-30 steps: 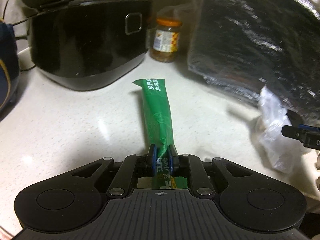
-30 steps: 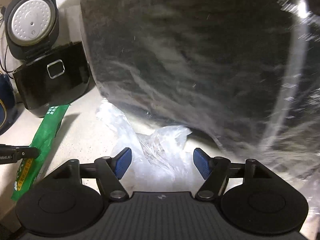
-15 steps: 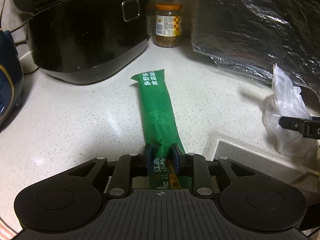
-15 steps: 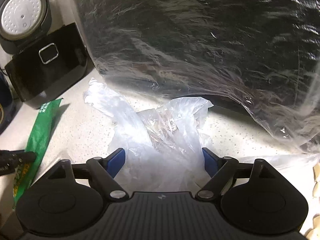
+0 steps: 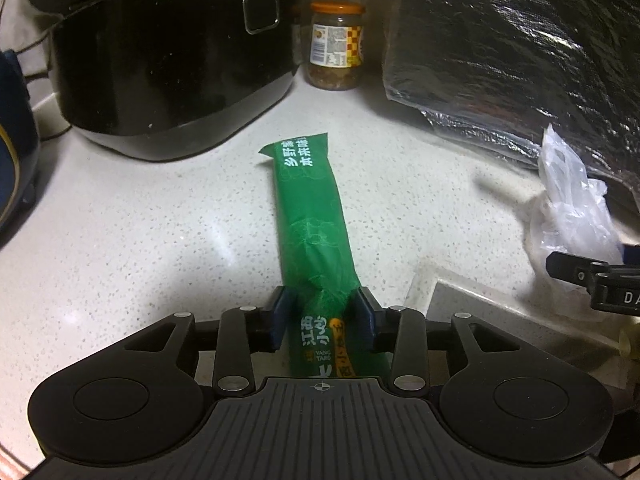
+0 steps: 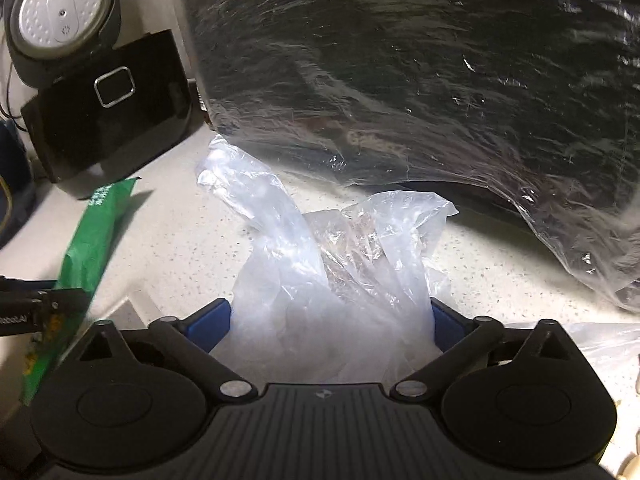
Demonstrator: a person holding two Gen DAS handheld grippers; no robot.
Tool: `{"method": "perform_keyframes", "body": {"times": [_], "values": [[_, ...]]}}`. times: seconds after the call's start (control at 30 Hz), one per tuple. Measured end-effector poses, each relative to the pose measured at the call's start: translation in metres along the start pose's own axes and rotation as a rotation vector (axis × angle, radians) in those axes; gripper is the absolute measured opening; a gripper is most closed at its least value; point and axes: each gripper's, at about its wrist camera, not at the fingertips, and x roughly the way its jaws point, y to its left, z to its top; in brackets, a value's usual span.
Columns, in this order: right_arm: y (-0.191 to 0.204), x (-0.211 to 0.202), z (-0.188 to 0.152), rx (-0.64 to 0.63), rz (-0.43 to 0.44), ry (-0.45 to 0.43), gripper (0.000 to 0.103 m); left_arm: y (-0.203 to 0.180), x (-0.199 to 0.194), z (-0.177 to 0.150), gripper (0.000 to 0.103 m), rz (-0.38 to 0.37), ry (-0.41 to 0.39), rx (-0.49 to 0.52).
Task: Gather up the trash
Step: 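Grasp the clear plastic bag with the right tool while the left tool holds the packet, then lift the plastic bag off the counter with the right tool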
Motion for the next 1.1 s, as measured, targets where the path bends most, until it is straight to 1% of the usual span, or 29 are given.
{"method": "perform_keyframes", "body": {"times": [0.03,0.07,0.1,0.13,0.17,0.2,0.27,0.33,0.37,0.43,0.53,0.6,0.67,0.8,0.87,0.93,0.97,1.03,1.07,1.1], "values": [[0.002,-0.001,0.0,0.004,-0.002,-0.003,0.089,0.004,0.0,0.002,0.041,-0.021,0.009,-0.024],[0.002,-0.003,0.001,0.013,0.006,-0.005,0.077,0.011,0.001,0.006,0.039,-0.054,0.023,-0.061],[0.002,-0.005,0.002,0.024,0.024,-0.003,0.061,0.018,0.001,0.008,0.038,-0.088,0.032,-0.105],[0.001,-0.007,0.004,0.033,0.049,0.005,0.053,0.025,-0.001,0.011,0.038,-0.118,0.026,-0.153],[0.0,-0.007,0.006,0.041,0.075,0.016,0.048,0.031,-0.005,0.013,0.038,-0.132,0.002,-0.19],[-0.001,-0.008,0.007,0.047,0.095,0.025,0.047,0.034,-0.009,0.016,0.038,-0.126,-0.024,-0.208],[-0.003,-0.009,0.007,0.048,0.103,0.031,0.047,0.037,-0.019,0.021,0.038,-0.111,-0.081,-0.222],[-0.003,-0.009,0.005,0.038,0.105,0.025,0.047,0.033,-0.024,0.024,0.038,-0.115,-0.109,-0.202],[-0.003,-0.009,0.004,0.031,0.104,0.022,0.047,0.028,-0.023,0.025,0.038,-0.113,-0.103,-0.171],[-0.003,-0.011,0.003,0.026,0.099,0.017,0.048,0.011,-0.02,0.023,0.038,-0.086,-0.08,-0.088],[-0.003,-0.011,0.004,0.029,0.098,0.015,0.049,-0.017,-0.011,0.011,0.038,-0.021,-0.046,0.063],[-0.004,-0.011,0.005,0.034,0.099,0.015,0.051,-0.027,-0.007,0.003,0.04,0.031,-0.046,0.138],[-0.006,-0.012,0.005,0.038,0.104,0.013,0.051,-0.03,-0.005,0.0,0.042,0.069,-0.041,0.188],[-0.007,-0.014,0.003,0.025,0.098,0.011,0.054,-0.018,0.001,-0.001,0.044,0.096,-0.023,0.186],[-0.006,-0.014,0.002,0.015,0.099,0.006,0.055,-0.01,0.003,0.001,0.044,0.096,-0.025,0.168],[-0.005,-0.014,0.001,0.011,0.098,-0.001,0.056,0.0,-0.001,0.004,0.042,0.081,-0.031,0.119],[-0.005,-0.015,0.0,0.011,0.099,-0.002,0.056,0.007,-0.004,0.006,0.04,0.057,-0.043,0.077],[-0.005,-0.015,0.001,0.014,0.098,0.001,0.057,0.017,-0.015,0.006,0.04,-0.014,-0.066,0.009],[-0.005,-0.015,0.001,0.018,0.1,0.002,0.059,0.021,-0.019,0.006,0.04,-0.06,-0.075,-0.013],[-0.006,-0.016,0.001,0.025,0.105,0.001,0.061,0.022,-0.022,0.006,0.04,-0.085,-0.082,-0.017]]}}
